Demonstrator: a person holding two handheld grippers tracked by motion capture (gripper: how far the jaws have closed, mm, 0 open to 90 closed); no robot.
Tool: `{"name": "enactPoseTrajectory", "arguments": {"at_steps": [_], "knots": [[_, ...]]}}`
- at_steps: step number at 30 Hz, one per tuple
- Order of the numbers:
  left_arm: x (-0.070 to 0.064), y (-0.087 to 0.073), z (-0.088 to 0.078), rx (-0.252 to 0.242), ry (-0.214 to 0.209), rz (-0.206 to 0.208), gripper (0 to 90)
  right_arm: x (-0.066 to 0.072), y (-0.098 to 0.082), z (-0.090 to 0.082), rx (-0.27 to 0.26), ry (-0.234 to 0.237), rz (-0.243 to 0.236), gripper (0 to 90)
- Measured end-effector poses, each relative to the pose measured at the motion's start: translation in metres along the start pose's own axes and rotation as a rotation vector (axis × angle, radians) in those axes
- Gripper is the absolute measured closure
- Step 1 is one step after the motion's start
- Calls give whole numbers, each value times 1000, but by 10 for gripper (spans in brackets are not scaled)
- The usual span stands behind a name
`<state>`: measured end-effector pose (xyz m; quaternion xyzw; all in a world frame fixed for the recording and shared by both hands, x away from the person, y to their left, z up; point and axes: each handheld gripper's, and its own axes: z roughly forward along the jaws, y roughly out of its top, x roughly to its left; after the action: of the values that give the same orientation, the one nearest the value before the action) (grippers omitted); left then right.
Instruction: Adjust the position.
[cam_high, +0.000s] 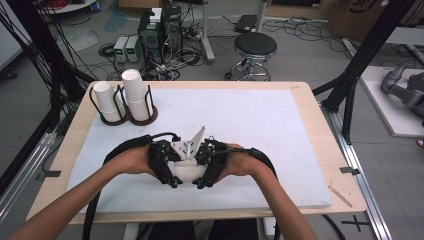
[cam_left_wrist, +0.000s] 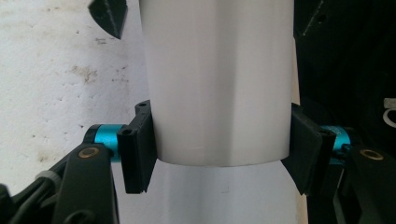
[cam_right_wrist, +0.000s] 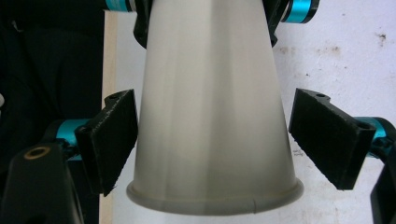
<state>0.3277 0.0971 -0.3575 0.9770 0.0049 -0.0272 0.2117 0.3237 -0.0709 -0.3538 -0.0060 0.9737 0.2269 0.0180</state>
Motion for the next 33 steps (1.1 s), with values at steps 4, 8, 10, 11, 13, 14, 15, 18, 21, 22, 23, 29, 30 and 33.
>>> {"name": "enactPoseTrajectory", "arguments": {"at_steps": [4,8,10,11,13,14,15,18,21,22,23,29,30,33], "knots": [[0,0,1,16,3,5,351,-1,0,-4,-42,-5,4,150],[-1,2,4,30,13,11,351,-2,1,-10,-89,-19,9,150],[-1,3,5,31,8,14,351,-4,1,-14,-119,-22,2,150],[-1,3,5,31,8,14,351,-3,1,-16,-133,-26,4,150],[-1,3,7,26,6,3,351,-3,1,-19,-144,-23,10,150],[0,3,6,41,10,21,351,-3,0,-21,-155,-25,10,150],[0,3,6,39,14,18,351,-4,0,-26,-174,-31,16,150],[0,3,6,39,6,13,351,-4,-2,-29,-187,-44,22,150],[-1,4,5,30,11,6,351,-4,-2,-31,-197,-48,24,150],[-2,4,5,23,7,2,351,-4,-3,-33,-217,-52,19,150],[-3,3,3,7,8,0,351,-4,-3,-34,-233,-56,21,150],[-7,-6,-4,-69,5,-37,351,-3,-11,-48,-327,-63,45,150],[-8,-8,-4,-79,3,-41,351,-3,-13,-51,-343,-71,44,150],[-9,-16,-8,-124,12,-62,351,-2,-18,-58,-395,-78,55,150]]}}
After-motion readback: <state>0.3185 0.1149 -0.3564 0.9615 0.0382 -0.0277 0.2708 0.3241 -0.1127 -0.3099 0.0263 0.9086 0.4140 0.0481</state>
